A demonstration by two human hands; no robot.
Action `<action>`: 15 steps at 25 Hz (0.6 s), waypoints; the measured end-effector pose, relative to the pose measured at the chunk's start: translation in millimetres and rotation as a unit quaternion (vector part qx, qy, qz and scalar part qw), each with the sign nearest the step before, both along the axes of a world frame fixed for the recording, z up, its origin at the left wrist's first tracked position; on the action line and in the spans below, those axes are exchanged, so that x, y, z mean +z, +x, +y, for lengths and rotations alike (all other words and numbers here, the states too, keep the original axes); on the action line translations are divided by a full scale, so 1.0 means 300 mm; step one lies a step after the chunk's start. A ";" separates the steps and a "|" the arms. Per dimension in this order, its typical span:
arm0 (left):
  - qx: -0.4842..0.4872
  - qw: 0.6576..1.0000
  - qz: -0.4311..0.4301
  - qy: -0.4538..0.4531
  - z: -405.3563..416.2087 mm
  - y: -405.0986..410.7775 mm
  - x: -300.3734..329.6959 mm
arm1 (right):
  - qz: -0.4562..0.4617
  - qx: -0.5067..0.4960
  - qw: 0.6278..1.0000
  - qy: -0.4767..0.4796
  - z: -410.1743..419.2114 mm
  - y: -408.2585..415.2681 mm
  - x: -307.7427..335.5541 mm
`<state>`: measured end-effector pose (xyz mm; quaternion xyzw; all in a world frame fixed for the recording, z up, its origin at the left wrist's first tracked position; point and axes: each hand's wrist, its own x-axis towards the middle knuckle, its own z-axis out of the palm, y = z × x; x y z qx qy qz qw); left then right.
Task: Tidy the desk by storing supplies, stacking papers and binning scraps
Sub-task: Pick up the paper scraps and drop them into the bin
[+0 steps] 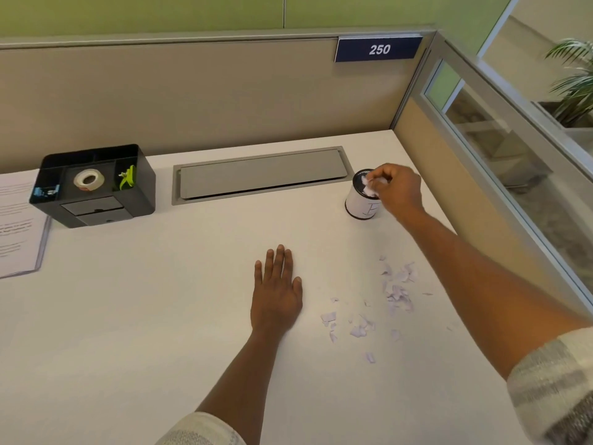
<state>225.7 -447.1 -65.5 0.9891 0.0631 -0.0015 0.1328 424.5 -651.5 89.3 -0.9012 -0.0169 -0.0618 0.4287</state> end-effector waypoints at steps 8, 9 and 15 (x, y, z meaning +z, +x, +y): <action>0.001 1.000 -0.002 -0.006 0.004 0.001 -0.001 | -0.006 0.006 0.998 -0.066 0.010 0.156 -0.007; 0.001 1.000 -0.001 -0.007 0.004 0.002 0.000 | -0.001 0.011 0.997 -0.074 0.010 0.162 -0.013; 0.001 1.000 0.004 -0.009 0.003 0.002 0.005 | 0.011 0.007 0.992 -0.129 -0.006 0.179 -0.038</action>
